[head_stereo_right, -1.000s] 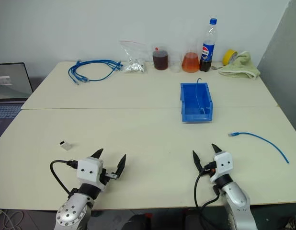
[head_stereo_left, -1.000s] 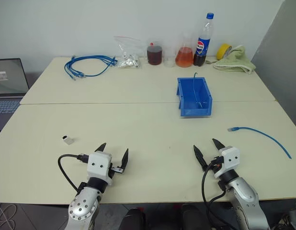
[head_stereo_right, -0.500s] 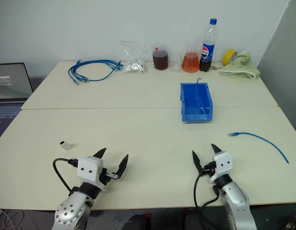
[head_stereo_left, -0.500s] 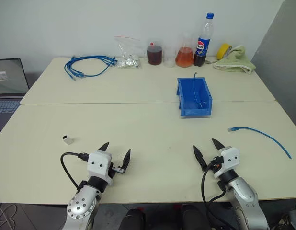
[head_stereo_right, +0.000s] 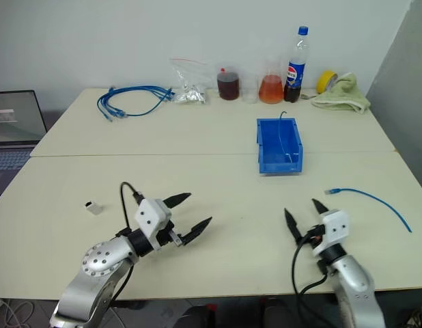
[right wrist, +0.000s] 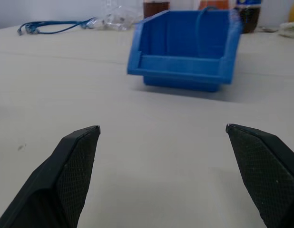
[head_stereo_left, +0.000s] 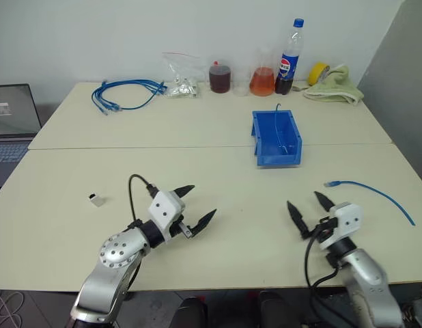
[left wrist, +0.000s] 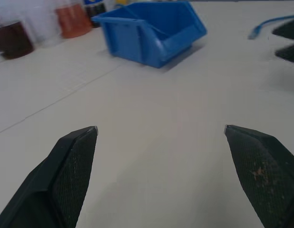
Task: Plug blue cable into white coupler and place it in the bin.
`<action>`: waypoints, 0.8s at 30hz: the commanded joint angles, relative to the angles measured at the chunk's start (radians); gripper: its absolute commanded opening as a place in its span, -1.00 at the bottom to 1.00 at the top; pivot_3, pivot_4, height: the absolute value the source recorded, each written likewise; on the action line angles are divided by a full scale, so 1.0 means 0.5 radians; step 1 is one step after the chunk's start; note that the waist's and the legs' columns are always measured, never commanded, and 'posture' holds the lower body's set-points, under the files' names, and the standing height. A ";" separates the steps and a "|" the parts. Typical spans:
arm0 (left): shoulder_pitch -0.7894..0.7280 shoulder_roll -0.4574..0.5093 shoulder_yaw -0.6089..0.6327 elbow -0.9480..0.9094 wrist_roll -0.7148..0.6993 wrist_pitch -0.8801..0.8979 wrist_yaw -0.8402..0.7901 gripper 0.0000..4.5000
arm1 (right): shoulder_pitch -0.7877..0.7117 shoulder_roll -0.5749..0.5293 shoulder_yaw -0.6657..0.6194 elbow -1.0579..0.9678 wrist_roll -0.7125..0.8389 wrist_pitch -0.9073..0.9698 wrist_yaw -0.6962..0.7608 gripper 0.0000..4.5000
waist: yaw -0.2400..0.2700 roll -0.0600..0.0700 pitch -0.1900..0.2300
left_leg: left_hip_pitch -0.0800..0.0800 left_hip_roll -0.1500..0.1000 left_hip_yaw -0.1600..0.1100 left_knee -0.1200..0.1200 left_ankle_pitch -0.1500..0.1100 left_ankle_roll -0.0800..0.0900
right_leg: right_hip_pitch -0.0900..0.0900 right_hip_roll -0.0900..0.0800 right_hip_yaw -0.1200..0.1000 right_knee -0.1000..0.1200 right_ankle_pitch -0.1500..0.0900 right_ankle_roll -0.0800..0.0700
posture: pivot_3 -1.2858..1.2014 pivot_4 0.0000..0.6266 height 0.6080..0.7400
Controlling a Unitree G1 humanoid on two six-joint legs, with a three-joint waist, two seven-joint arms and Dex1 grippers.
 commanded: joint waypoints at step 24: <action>-0.720 0.053 -0.458 -0.155 -0.088 0.664 -0.293 0.99 | -1.858 -1.435 0.311 2.509 -0.495 0.514 1.366 1.00 | 0.000 0.003 0.005 | -0.004 0.000 0.009 0.008 0.001 0.000 | -0.001 0.000 0.004 -0.002 0.000 0.000 | 0.03 -0.52 1.00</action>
